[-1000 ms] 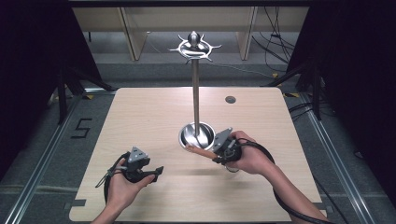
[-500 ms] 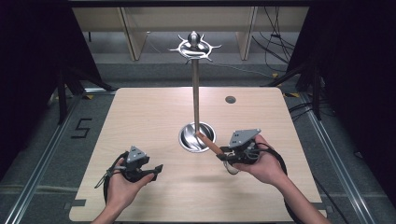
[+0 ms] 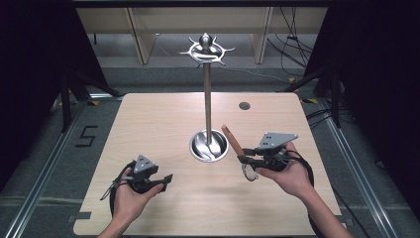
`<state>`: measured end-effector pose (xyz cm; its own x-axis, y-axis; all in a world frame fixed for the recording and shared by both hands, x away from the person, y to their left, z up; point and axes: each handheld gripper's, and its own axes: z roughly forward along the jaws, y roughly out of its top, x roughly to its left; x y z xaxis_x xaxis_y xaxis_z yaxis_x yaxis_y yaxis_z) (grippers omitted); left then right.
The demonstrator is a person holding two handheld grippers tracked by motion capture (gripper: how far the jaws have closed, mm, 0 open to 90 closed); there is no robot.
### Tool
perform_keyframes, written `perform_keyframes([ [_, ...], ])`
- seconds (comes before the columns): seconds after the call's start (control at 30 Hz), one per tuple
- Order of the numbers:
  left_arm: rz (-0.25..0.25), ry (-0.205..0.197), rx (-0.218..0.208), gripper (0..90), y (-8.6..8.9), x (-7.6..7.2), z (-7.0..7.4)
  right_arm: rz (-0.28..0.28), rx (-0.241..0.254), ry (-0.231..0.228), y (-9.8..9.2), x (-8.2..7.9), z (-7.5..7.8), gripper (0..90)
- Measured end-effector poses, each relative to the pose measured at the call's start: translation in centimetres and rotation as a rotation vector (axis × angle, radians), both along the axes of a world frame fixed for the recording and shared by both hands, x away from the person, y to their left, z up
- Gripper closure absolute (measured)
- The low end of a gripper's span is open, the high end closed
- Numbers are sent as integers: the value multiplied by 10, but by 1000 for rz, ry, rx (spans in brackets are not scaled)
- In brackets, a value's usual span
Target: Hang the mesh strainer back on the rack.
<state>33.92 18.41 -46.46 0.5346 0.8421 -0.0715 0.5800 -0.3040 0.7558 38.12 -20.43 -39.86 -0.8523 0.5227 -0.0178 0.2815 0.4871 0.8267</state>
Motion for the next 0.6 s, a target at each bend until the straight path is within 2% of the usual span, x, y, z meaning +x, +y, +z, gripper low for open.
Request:
perform_keyframes([
  [0.17,-3,1,3,367,0,0,0,-31,20,-24,-8,1,6,699],
  [0.2,-4,-1,0,367,1,1,0,-38,40,-39,-9,2,8,699],
  [0.27,-14,2,13,367,2,1,1,-46,37,-31,-11,1,10,699],
  [0.3,33,-11,-51,368,-3,1,-1,-57,44,-46,-13,2,13,699],
  [0.37,34,-11,-52,368,-3,1,-2,-67,61,-52,-13,2,13,699],
  [0.4,-7,8,1,368,2,2,0,-80,75,-40,-13,0,15,699],
  [0.43,-7,8,1,368,2,2,0,-64,75,-44,-14,2,16,699],
  [0.5,-6,8,2,367,2,2,0,-79,89,-52,-15,2,17,699],
  [0.57,2,3,-22,366,0,1,-1,-69,92,-42,-16,2,18,699],
  [0.6,22,-6,-44,367,-2,2,-2,-72,95,-44,-16,2,19,699],
])
